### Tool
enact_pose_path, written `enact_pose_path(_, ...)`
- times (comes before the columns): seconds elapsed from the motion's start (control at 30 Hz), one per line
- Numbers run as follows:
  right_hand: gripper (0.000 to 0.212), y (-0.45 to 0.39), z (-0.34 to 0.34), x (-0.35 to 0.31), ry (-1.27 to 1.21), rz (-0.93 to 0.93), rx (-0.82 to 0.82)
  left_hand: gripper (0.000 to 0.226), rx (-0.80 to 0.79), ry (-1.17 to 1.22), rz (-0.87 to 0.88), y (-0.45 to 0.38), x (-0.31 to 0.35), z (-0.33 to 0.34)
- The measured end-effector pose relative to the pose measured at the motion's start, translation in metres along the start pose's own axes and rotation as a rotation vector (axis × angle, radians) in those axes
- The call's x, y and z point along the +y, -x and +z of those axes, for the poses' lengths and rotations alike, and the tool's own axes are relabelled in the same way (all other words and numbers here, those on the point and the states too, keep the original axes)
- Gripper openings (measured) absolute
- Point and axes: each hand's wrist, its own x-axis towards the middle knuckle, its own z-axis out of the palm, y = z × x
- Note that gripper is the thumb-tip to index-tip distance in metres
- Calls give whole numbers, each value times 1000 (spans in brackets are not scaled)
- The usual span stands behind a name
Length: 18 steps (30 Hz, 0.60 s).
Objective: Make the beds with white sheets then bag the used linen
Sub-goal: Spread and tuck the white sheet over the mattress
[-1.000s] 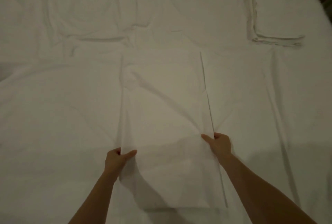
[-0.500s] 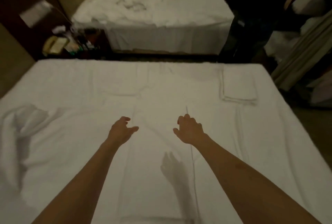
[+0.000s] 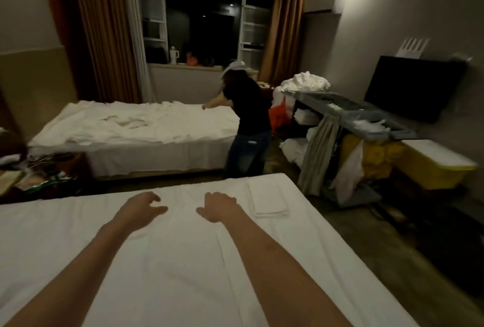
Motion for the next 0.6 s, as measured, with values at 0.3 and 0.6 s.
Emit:
enact_pose_path(0.3, 55, -3, 7, -52, 60, 9, -33, 47, -116, 18, 11, 23, -46, 17)
enact_pose_path(0.6, 57, -73, 56, -17, 77, 7, -123, 48, -156, 20, -112, -1, -107, 86)
